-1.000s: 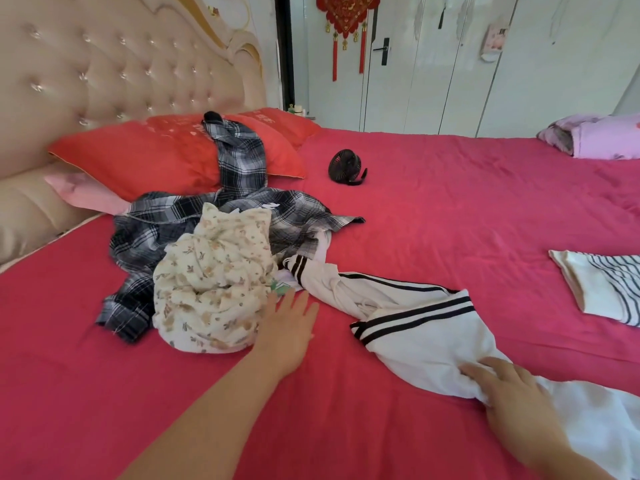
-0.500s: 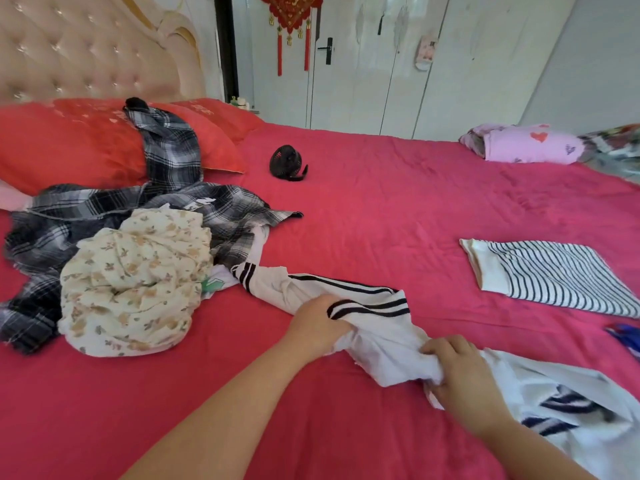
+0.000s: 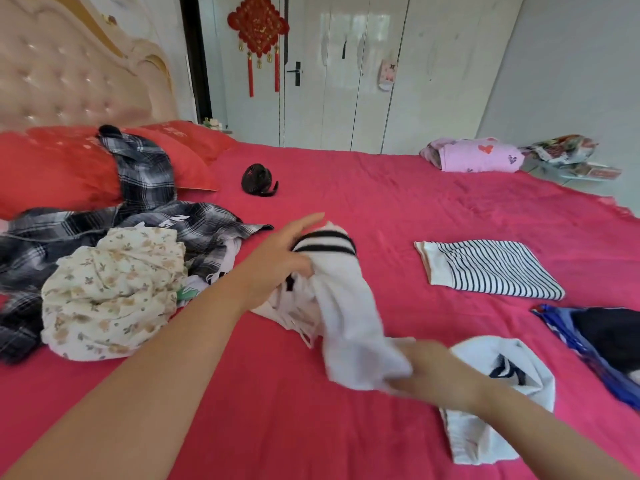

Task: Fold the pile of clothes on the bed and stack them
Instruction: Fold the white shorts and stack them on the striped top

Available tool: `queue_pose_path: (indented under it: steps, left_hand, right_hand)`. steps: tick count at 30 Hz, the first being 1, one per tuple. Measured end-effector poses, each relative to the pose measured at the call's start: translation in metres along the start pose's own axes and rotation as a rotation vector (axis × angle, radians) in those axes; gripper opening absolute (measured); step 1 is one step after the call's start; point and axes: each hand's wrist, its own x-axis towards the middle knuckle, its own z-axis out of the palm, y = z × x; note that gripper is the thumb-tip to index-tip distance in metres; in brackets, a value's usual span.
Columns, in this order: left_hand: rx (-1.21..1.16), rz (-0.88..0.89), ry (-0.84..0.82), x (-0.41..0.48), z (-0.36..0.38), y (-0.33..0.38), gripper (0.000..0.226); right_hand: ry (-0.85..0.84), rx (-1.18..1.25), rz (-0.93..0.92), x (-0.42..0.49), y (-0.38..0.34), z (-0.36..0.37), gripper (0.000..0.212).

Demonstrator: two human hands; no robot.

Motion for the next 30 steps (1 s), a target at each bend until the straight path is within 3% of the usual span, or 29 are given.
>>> queue_pose_path:
  steps: [2, 3, 5, 8, 14, 18, 20, 22, 24, 26, 30]
  left_hand:
    - [0.071, -0.1, -0.159, -0.024, -0.008, -0.015, 0.085]
    - [0.104, -0.173, -0.237, -0.037, -0.009, -0.025, 0.086]
    - [0.225, -0.296, -0.337, -0.062, -0.012, -0.046, 0.087]
    - [0.364, -0.402, -0.325, -0.091, -0.018, -0.071, 0.085]
    - [0.41, -0.454, -0.255, -0.115, -0.03, -0.1, 0.076]
    - [0.364, -0.438, -0.164, -0.115, -0.031, -0.108, 0.044]
    - [0.35, -0.415, -0.135, -0.114, -0.035, -0.108, 0.042]
    - [0.333, -0.377, -0.079, -0.108, -0.037, -0.103, 0.048]
    - [0.319, -0.308, -0.025, -0.097, -0.033, -0.094, 0.053]
    - [0.303, -0.25, -0.019, -0.081, -0.023, -0.081, 0.052]
    - [0.316, -0.146, -0.039, -0.048, 0.01, -0.049, 0.026]
  right_hand:
    - [-0.35, -0.075, 0.008, -0.006, -0.007, 0.01, 0.035]
    - [-0.375, -0.055, 0.035, -0.005, -0.007, 0.011, 0.038]
    - [-0.204, -0.009, 0.081, 0.006, -0.007, 0.008, 0.033]
    - [0.057, -0.114, 0.18, 0.031, -0.01, 0.01, 0.03]
    - [0.103, -0.009, 0.347, 0.093, -0.012, 0.048, 0.042]
    - [0.074, 0.122, 0.537, 0.125, -0.006, 0.07, 0.054]
    - [0.136, 0.371, 0.6, 0.129, -0.006, 0.069, 0.045]
    - [0.29, 0.885, 0.61, 0.127, -0.007, 0.051, 0.039]
    - [0.428, 1.25, 0.569, 0.116, -0.006, 0.016, 0.036]
    - [0.54, 1.407, 0.474, 0.1, -0.003, -0.022, 0.038]
    - [0.799, 1.424, 0.319, 0.056, 0.002, -0.09, 0.04]
